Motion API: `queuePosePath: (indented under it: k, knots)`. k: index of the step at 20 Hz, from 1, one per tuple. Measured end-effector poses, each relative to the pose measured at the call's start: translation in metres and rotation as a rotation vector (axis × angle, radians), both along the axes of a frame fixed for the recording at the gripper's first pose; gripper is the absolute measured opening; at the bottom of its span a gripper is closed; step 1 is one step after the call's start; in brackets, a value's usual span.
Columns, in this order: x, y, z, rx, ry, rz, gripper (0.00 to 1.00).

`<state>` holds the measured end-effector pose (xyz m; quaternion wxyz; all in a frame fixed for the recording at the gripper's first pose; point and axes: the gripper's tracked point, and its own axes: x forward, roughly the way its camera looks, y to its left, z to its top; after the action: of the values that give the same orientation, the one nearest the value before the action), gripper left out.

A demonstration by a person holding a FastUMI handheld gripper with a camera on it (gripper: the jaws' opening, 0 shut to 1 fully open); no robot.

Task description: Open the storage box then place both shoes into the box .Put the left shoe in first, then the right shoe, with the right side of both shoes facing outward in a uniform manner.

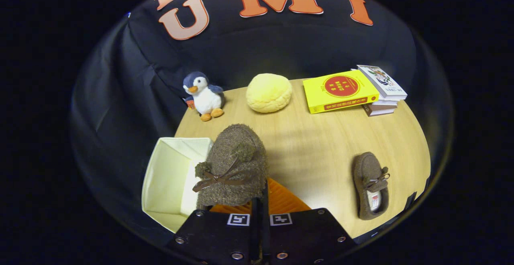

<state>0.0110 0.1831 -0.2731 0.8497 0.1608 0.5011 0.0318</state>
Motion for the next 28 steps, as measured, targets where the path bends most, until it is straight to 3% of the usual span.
queuePosePath:
  k: [5, 10, 15, 21, 25, 28]
  knots:
    - [0.012, 0.073, 0.029, 0.073, 0.011, 0.035, 0.04]
    - [0.012, 0.126, 0.001, 0.038, 0.092, 0.061, 0.04]
    - [0.008, 0.157, -0.036, -0.001, 0.187, 0.025, 0.04]
    - [-0.015, 0.196, -0.067, -0.036, 0.302, 0.097, 0.04]
    - [-0.021, 0.208, -0.077, -0.021, 0.338, 0.062, 0.04]
    - [-0.026, 0.215, -0.079, 0.028, 0.353, 0.087, 0.06]
